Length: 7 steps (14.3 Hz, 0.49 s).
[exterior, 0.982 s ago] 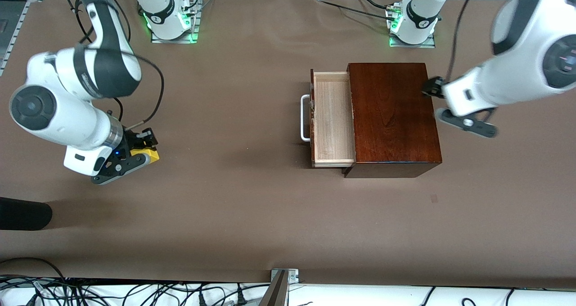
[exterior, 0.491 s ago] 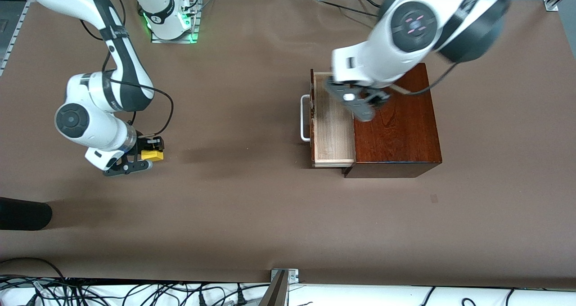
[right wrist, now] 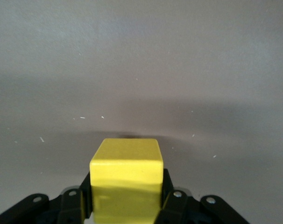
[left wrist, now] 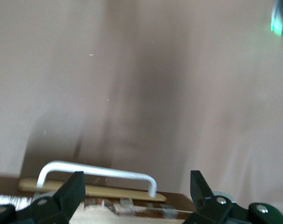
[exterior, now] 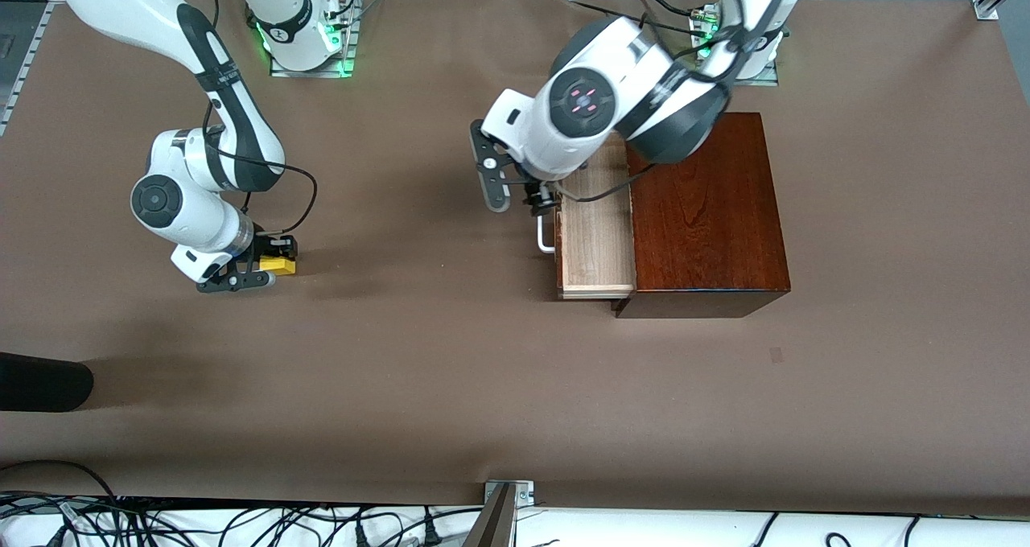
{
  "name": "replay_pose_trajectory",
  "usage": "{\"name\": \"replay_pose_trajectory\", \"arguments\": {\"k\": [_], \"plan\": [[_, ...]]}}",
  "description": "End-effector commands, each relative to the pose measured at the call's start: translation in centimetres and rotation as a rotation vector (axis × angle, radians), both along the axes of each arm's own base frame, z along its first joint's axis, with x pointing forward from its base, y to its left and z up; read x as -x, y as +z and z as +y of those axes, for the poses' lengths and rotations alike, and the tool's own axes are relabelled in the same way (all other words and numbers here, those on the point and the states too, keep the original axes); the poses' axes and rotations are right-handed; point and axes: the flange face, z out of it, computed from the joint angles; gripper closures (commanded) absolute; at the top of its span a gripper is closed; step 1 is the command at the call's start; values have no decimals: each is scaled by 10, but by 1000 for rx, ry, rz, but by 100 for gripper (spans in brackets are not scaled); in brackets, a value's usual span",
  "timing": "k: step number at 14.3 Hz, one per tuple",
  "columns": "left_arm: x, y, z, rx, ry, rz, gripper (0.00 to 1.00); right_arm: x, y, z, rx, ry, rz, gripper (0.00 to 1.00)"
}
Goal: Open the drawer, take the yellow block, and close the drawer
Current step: 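Set the block down with the right gripper while the left gripper pushes the drawer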
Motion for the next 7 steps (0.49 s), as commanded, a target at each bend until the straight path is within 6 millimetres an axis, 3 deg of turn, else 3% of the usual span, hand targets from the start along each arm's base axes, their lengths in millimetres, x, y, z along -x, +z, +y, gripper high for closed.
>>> {"name": "replay_pose_trajectory", "arguments": {"k": [1,2,4,5,7], "plan": [[-4,-53,-13,-38,-227,-83,0,23,-7,-8,-14,-30,-45,94],[-5,-65,-13,-31,-287,-87,0,26,-12,-8,-14,-30,-45,85],[-6,-83,-11,-25,-341,-85,0,27,-19,-9,-13,-32,-35,44],[-5,-88,-11,-24,-346,-84,0,25,-18,-10,-13,-35,-38,0],[-4,-93,-9,-31,-330,-79,0,7,4,-9,-18,-27,-83,0]]}}
